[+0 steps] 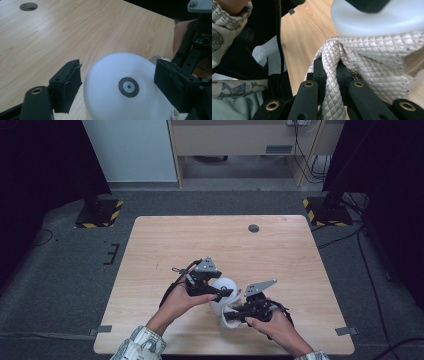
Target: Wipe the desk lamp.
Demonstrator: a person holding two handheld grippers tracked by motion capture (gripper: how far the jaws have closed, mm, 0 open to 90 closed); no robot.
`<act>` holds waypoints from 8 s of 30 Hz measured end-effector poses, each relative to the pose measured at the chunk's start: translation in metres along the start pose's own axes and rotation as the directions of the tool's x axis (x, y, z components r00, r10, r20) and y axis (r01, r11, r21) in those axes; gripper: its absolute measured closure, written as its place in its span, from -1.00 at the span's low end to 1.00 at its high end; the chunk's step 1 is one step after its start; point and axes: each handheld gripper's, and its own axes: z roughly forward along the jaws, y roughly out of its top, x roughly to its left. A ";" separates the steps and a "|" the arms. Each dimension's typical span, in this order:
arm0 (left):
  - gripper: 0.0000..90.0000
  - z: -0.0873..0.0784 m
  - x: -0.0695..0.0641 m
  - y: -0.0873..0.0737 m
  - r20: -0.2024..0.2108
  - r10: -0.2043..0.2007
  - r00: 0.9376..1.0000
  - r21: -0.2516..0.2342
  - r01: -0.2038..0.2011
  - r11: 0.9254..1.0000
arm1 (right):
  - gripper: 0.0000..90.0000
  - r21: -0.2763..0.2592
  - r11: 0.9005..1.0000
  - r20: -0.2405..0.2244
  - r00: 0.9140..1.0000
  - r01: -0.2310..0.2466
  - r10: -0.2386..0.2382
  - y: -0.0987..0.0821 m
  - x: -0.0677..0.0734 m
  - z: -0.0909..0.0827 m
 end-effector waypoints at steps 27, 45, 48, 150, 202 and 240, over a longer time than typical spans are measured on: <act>-0.47 0.001 0.001 0.003 0.009 -0.003 1.000 0.019 0.003 1.000 | 0.84 -0.075 0.997 -0.018 1.000 -0.018 0.016 -0.007 -0.002 0.010; -0.44 -0.001 0.002 0.003 0.007 0.006 1.000 0.020 -0.006 1.000 | 0.84 -0.096 0.994 0.007 0.999 -0.048 0.049 -0.014 -0.008 -0.008; -0.44 -0.001 0.002 0.003 0.007 0.003 1.000 0.021 -0.003 1.000 | 0.84 -0.114 0.993 -0.001 0.999 -0.035 0.035 -0.008 -0.003 -0.011; -0.63 -0.031 -0.005 -0.005 -0.073 0.029 0.997 -0.047 -0.032 0.998 | 0.84 -0.146 0.986 0.199 0.975 -0.075 0.103 0.028 -0.052 -0.051; -0.64 -0.084 0.055 -0.105 -0.290 -0.210 0.934 -0.096 0.190 0.977 | 0.04 0.146 0.986 0.247 0.962 0.081 -0.116 0.169 -0.053 0.050; -0.39 -0.032 0.059 -0.053 -0.237 -0.182 0.954 0.000 0.187 0.982 | 0.34 -0.112 0.988 0.492 0.857 -0.110 0.151 0.019 -0.101 -0.082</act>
